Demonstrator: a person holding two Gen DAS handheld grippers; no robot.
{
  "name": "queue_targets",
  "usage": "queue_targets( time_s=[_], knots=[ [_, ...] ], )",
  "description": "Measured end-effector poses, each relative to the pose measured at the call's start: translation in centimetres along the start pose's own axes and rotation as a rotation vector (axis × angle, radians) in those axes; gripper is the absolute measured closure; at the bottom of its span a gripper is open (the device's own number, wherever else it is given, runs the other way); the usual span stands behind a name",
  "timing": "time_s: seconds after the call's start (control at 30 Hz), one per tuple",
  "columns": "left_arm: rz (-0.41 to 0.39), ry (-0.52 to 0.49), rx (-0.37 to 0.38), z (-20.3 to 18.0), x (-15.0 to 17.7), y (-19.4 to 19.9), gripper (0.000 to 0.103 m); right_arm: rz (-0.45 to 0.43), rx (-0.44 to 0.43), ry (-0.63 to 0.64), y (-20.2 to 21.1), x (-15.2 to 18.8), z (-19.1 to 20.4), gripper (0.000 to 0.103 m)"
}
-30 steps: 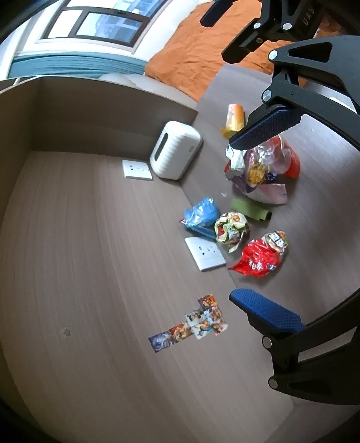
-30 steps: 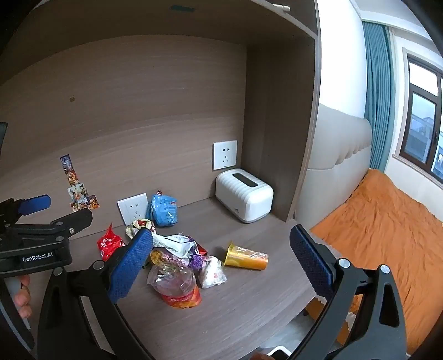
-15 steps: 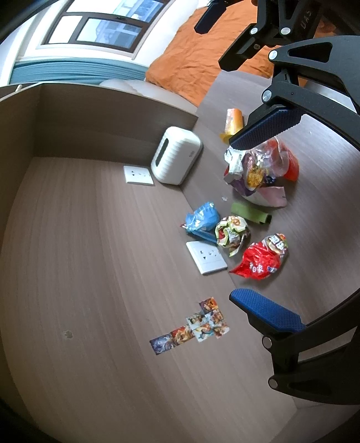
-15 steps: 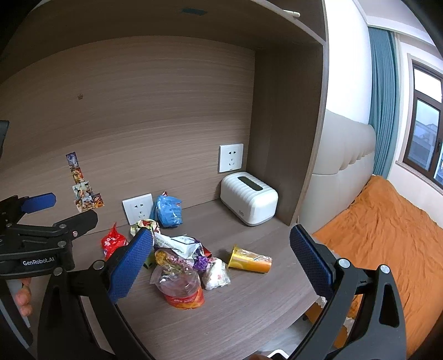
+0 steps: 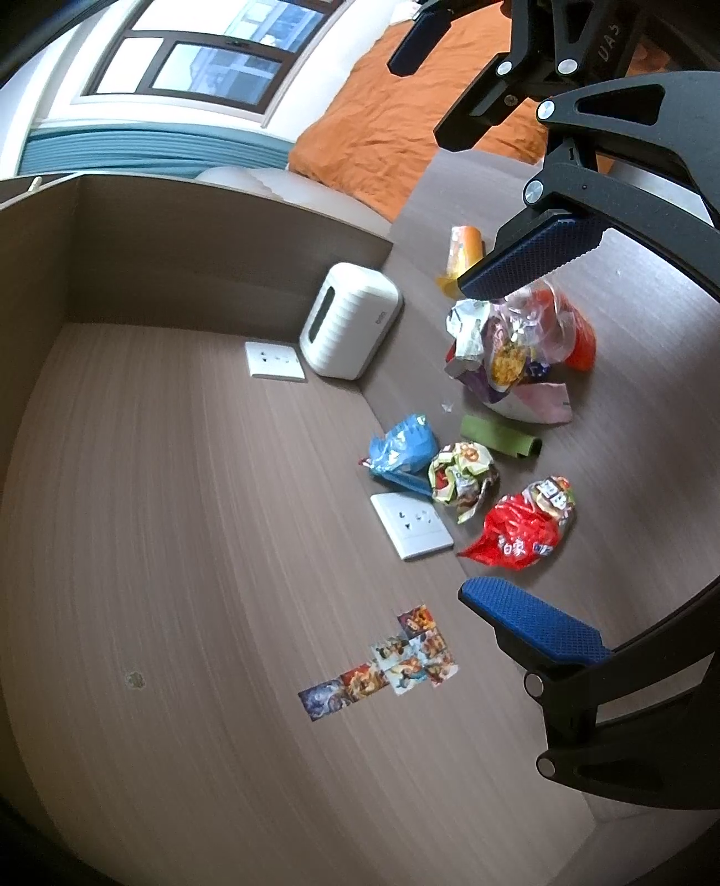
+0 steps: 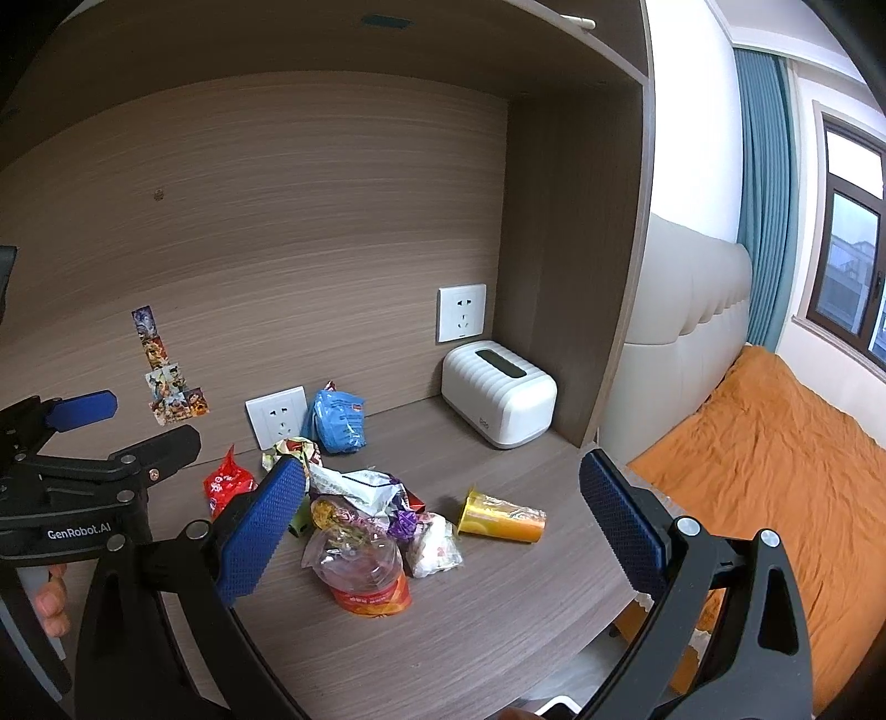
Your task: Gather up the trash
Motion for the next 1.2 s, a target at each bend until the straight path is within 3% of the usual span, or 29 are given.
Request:
queue_targets(
  time_s=[1.2],
  knots=[
    [0.02,0.005,-0.006,0.4,0.5,-0.7,0.005,0.028,-0.03,0.011,-1.4,0.0,0.9,0.004]
  ],
)
Point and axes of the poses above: each gripper's, at about its wrist camera, not at the fingertips, and y roughly against the way its jaws point, z to its left, x to its underside, the point moved 2 cm from there along -y, roughly the way its jaws point, and after that the axes turned 3 degrees about -x, right-handed, at the moved point
